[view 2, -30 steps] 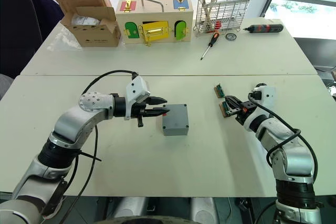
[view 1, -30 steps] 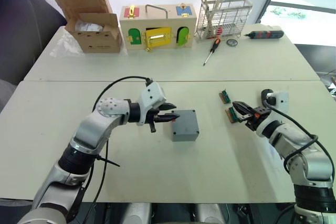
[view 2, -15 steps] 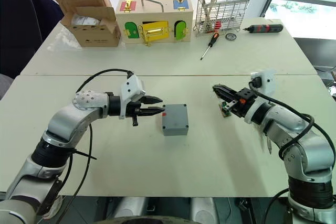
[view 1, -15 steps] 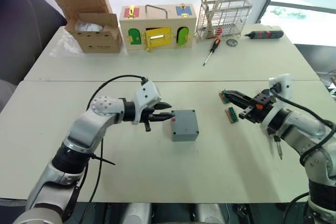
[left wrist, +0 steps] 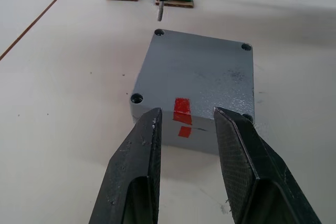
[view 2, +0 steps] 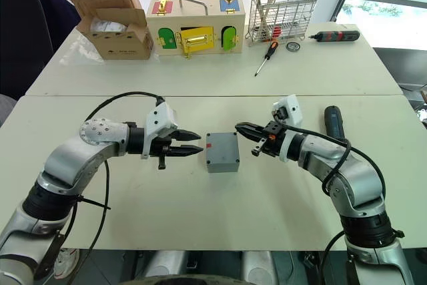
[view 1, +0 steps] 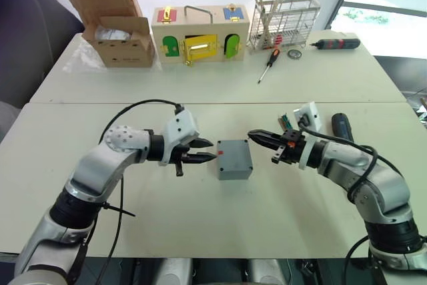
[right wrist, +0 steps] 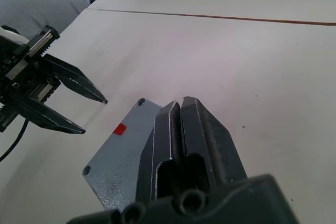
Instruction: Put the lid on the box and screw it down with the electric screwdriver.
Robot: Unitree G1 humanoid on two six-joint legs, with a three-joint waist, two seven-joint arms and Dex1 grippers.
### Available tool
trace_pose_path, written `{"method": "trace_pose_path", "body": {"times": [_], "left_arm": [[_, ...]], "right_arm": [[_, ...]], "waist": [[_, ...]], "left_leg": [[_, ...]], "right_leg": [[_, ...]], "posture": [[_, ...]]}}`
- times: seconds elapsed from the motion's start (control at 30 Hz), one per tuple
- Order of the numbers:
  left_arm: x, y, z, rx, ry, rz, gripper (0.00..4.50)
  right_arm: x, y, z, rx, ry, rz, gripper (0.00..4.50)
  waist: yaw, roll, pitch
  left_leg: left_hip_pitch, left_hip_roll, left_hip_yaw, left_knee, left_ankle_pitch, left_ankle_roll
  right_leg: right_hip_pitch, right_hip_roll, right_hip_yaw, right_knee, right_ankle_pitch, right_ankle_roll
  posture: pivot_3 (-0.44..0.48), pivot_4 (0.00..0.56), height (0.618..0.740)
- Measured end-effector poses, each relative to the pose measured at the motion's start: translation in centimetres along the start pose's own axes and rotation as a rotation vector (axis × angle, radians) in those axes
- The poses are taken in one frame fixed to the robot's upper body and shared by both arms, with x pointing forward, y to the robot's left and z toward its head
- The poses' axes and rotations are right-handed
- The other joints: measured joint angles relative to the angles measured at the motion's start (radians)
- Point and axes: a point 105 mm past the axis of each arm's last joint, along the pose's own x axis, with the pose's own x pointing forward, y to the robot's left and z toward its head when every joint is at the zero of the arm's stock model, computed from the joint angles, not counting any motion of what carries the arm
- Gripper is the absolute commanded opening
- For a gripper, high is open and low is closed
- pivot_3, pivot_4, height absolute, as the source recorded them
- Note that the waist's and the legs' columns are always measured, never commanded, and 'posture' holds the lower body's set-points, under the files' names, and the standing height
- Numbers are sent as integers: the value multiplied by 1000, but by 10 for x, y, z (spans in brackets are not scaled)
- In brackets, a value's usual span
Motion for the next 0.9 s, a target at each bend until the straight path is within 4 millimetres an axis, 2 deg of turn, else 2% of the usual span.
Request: {"method": "trace_pose_path", "body": {"times": [0.9], "left_arm": [[1, 2, 0, -9, -5, 32, 1534]], "right_arm": [[9, -1, -15, -19, 40, 10, 40]], "waist": [[0, 0, 0]], "left_leg": [[0, 0, 0, 0, 0, 0]], "right_leg": [[0, 0, 0, 0, 0, 0]], "posture": [[0, 150, 730]]}}
